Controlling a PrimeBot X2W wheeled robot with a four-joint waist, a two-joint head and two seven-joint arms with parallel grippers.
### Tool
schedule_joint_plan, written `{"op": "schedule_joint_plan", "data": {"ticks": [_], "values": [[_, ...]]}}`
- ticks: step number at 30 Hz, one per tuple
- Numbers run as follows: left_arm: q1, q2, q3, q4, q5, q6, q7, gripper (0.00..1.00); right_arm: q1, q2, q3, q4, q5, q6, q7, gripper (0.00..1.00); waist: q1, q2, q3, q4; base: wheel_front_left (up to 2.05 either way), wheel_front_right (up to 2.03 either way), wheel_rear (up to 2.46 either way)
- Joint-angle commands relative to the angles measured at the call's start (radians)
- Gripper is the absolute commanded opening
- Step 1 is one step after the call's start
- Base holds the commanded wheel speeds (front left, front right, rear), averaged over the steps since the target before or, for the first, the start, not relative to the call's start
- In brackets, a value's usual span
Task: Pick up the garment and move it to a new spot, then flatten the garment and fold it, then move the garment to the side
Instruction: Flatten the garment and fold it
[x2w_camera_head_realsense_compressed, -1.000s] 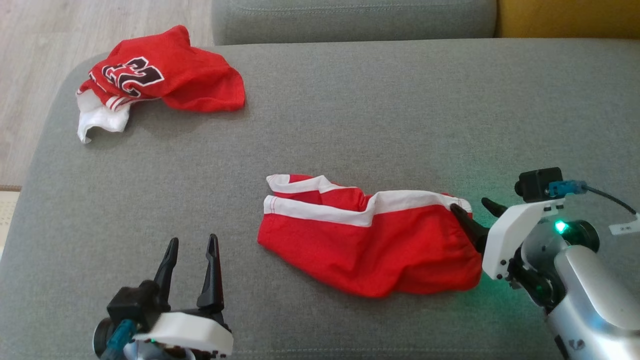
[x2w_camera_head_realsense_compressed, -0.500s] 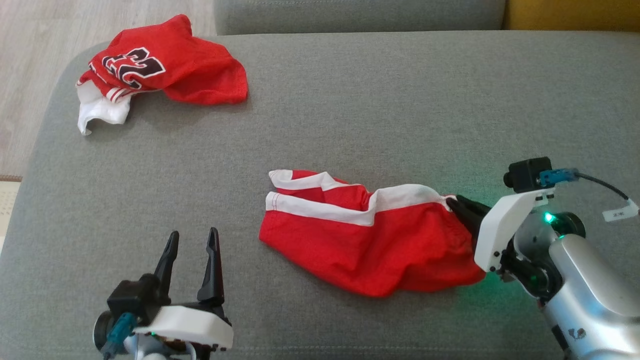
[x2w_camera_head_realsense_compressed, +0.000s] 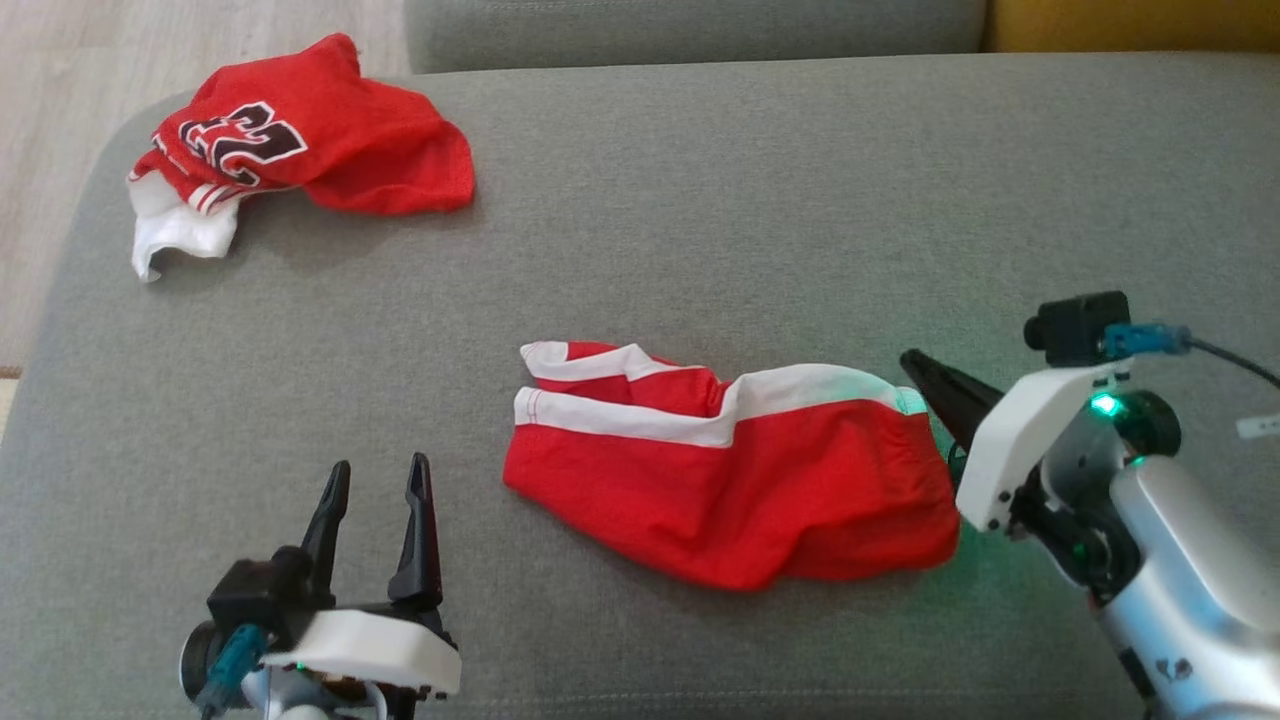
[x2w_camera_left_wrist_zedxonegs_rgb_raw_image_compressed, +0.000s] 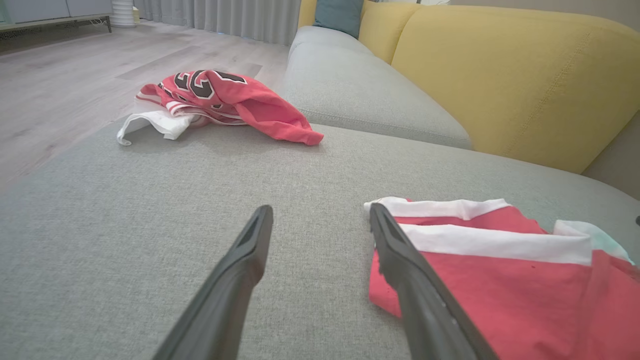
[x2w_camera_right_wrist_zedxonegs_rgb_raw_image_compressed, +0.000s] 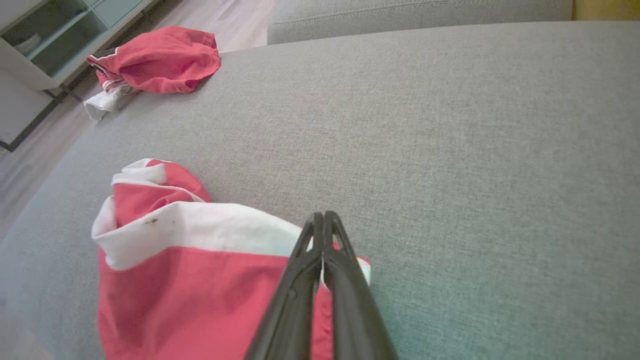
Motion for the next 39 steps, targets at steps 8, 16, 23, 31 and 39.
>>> {"op": "schedule_joint_plan", "data": {"ticks": [8,16,23,31,39], "values": [[-0.045,-0.002,0.034,-0.038,0.009,-0.003,-0.012,1.0,0.056,-0.023,-0.054,-0.05,-0.014,0.007,-0.009,0.02,0.0,0.0,0.007,-0.02,0.0,0.0,0.0],[-0.059,-0.002,0.032,-0.032,0.01,-0.007,-0.012,1.0,0.03,-0.008,-0.083,0.004,-0.004,0.007,0.048,1.0,0.0,0.0,0.025,-0.005,0.0,0.0,0.0],[-0.067,-0.002,0.033,-0.029,0.009,-0.007,-0.012,1.0,-0.004,-0.008,-0.051,0.028,0.056,0.007,0.094,1.0,0.0,0.0,0.036,0.007,0.0,0.0,0.0],[-0.076,-0.002,0.03,-0.027,0.007,-0.007,-0.012,1.0,-0.037,-0.026,0.018,0.025,0.154,0.007,0.144,0.85,0.0,0.0,0.045,0.012,0.0,0.0,0.0],[-0.08,-0.002,0.031,-0.026,0.006,-0.005,-0.012,1.0,-0.059,-0.047,0.059,0.018,0.205,0.007,0.135,0.61,0.0,0.0,0.049,0.012,0.0,0.0,0.0]]}}
